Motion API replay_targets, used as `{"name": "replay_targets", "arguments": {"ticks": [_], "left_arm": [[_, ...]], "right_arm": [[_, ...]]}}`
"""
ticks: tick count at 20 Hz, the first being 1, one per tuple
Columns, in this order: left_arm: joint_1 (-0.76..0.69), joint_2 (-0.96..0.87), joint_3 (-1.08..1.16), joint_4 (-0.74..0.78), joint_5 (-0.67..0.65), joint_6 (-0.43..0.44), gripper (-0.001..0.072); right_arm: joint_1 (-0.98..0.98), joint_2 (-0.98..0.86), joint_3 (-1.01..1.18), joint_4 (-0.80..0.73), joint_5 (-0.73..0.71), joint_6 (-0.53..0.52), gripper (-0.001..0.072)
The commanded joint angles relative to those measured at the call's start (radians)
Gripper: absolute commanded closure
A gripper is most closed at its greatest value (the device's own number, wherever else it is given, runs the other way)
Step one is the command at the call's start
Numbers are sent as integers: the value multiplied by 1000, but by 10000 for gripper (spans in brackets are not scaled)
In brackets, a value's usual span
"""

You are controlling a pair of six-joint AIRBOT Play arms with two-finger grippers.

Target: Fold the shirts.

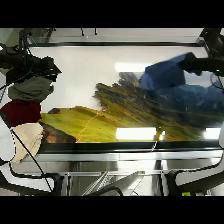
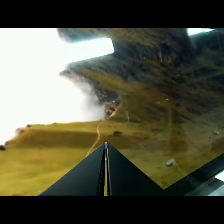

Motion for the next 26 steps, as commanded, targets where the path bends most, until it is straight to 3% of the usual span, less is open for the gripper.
{"name": "replay_targets", "arguments": {"ticks": [1,6,8,11,18,19,20,21,26], "left_arm": [[1,0,0,1,-16,0,691],[1,0,-1,1,-29,0,691],[1,0,-1,1,-37,0,691],[0,0,-1,1,-37,0,691],[-37,0,-1,2,-37,0,691],[-49,0,-1,2,-36,0,691],[-59,0,-1,2,-36,1,691],[-67,0,-1,3,-36,1,691],[-63,0,0,3,-37,1,691]], "right_arm": [[-166,56,-58,-359,144,188,691],[-383,222,-416,-541,117,307,691],[-451,319,-606,-552,80,401,691],[-467,433,-838,-547,27,424,689],[-466,528,-930,-533,65,489,678],[-466,533,-930,-533,86,489,515],[-466,533,-930,-537,108,489,196],[-466,533,-930,-538,124,488,27],[-466,533,-837,-540,206,380,28]]}}
